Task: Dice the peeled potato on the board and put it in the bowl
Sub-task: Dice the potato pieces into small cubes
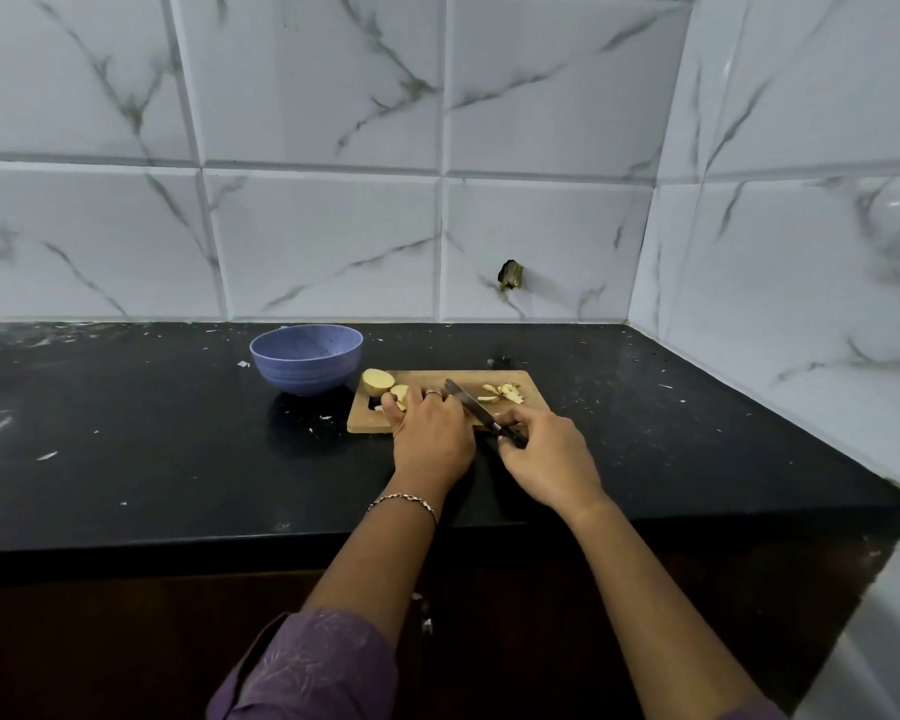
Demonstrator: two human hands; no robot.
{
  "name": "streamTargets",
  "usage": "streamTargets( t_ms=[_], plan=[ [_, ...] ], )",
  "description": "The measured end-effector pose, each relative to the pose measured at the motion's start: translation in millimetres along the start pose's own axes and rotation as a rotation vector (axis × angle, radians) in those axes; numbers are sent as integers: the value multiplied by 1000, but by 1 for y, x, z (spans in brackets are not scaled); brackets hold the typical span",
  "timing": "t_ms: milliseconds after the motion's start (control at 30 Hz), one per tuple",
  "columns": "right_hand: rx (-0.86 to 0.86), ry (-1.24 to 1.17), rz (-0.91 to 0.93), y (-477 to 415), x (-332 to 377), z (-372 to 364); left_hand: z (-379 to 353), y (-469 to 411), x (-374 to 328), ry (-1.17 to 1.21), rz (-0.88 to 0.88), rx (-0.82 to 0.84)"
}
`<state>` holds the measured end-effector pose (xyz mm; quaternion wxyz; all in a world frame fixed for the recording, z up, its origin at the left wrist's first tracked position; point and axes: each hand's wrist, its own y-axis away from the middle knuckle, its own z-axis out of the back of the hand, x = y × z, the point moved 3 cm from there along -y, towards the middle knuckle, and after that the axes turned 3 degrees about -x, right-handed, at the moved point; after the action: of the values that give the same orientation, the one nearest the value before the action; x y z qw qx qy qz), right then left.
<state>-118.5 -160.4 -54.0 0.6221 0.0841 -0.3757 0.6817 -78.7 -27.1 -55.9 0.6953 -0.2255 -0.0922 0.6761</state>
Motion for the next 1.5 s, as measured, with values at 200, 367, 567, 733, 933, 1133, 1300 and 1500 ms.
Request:
streamTargets(
  t_ms=[200, 367, 567, 733, 933, 1133, 1300, 1500],
  plan=[
    [-41, 131, 94, 4, 7, 0, 0, 1, 1, -2, 6, 12],
    [-109, 224, 103, -2, 8, -3, 0, 1, 1, -16, 17, 3],
    [-126, 288, 111, -13, 12, -13, 2, -1, 6, -40, 125, -72],
    [-121, 332, 134, -16, 18, -18, 3, -2, 13, -17, 227, -99],
    [-190, 261, 103, -14, 12, -18, 2, -8, 22, 84, 304, -85],
    [-203, 235, 101, -19, 7, -20, -4, -24, 22, 48, 126, 55],
    [-206, 212, 83, -24, 4, -23, -3, -47, 27, 17, 20, 197],
    [-203, 186, 78, -28, -1, -24, -2, -64, 26, -45, -28, 286]
  ],
)
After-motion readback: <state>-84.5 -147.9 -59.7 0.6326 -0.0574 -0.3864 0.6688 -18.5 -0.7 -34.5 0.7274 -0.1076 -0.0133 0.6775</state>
